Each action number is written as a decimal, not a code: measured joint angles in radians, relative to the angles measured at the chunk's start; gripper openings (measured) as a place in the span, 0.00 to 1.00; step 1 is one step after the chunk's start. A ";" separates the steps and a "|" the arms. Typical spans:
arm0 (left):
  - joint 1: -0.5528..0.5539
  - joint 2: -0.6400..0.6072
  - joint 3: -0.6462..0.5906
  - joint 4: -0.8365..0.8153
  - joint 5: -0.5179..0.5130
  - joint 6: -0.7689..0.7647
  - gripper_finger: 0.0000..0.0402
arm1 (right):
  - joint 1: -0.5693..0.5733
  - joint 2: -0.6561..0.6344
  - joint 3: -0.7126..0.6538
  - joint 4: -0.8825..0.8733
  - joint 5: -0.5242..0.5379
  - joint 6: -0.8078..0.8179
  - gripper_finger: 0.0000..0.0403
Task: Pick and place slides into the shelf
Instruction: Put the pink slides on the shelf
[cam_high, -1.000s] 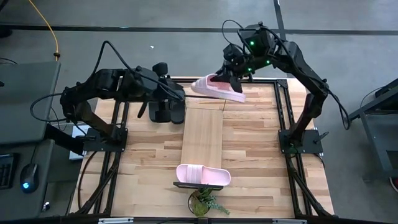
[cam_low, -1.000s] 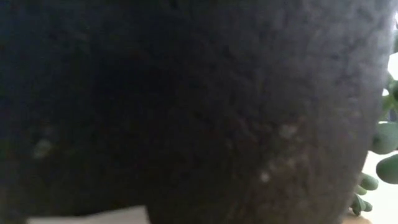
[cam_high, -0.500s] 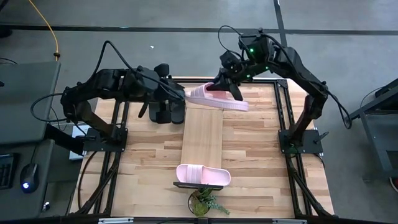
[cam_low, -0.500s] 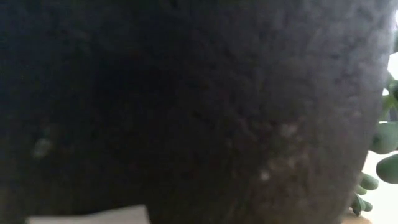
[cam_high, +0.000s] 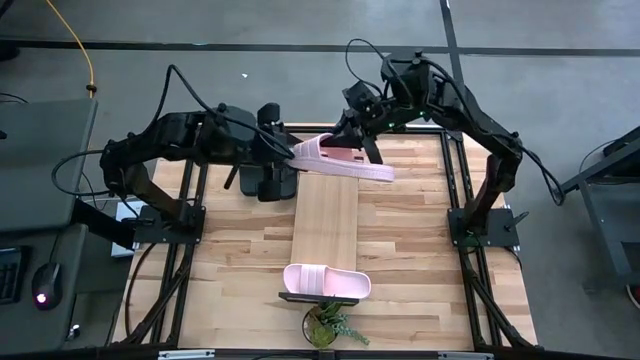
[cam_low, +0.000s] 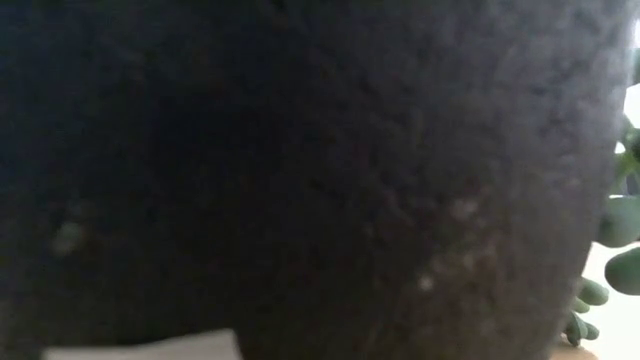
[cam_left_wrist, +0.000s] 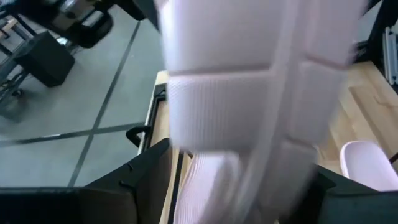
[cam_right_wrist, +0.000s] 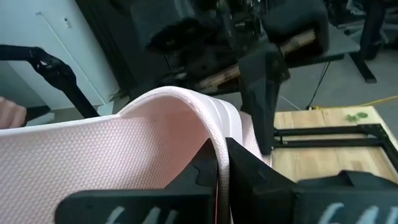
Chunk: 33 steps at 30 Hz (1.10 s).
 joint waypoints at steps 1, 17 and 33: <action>0.000 0.003 0.000 -0.007 0.000 0.000 0.55 | 0.001 0.005 0.000 0.009 0.000 0.001 0.00; -0.001 0.026 0.000 -0.104 -0.007 -0.006 0.21 | 0.011 0.017 -0.002 -0.002 0.001 0.016 0.00; 0.000 0.020 0.000 -0.164 -0.088 -0.014 0.06 | -0.029 0.017 -0.002 -0.018 0.064 0.118 0.06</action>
